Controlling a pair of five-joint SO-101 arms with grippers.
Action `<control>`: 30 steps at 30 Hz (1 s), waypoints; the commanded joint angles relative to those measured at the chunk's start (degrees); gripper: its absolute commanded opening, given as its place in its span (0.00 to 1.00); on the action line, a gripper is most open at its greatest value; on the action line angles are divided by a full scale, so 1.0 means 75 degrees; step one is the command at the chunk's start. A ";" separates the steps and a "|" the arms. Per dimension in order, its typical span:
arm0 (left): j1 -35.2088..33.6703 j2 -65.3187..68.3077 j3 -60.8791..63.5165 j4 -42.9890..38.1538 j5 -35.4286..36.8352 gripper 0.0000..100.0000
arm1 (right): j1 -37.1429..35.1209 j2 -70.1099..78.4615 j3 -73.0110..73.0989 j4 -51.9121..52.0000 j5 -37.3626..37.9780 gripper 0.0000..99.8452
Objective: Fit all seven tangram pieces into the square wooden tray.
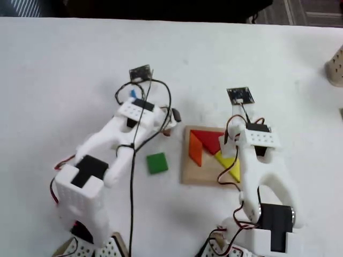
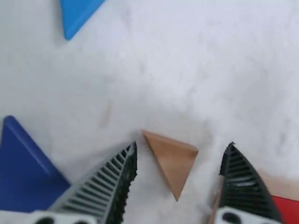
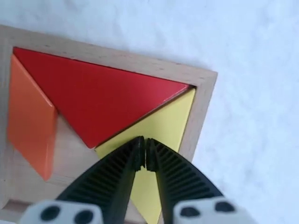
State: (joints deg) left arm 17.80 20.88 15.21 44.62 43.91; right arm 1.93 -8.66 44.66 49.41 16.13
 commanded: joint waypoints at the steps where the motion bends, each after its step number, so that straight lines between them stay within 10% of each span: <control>1: 0.0006 0.0369 -0.0574 -0.0082 0.0035 0.23 | -0.0123 -0.0229 0.0012 -0.0076 0.0105 0.02; 30: 0.0170 0.0932 -0.1840 0.1512 -0.0926 0.17 | -0.0240 -0.0217 0.0059 -0.0100 0.0117 0.02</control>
State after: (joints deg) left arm 17.98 28.18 3.78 55.43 37.85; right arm 1.23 -8.66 44.84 49.41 16.48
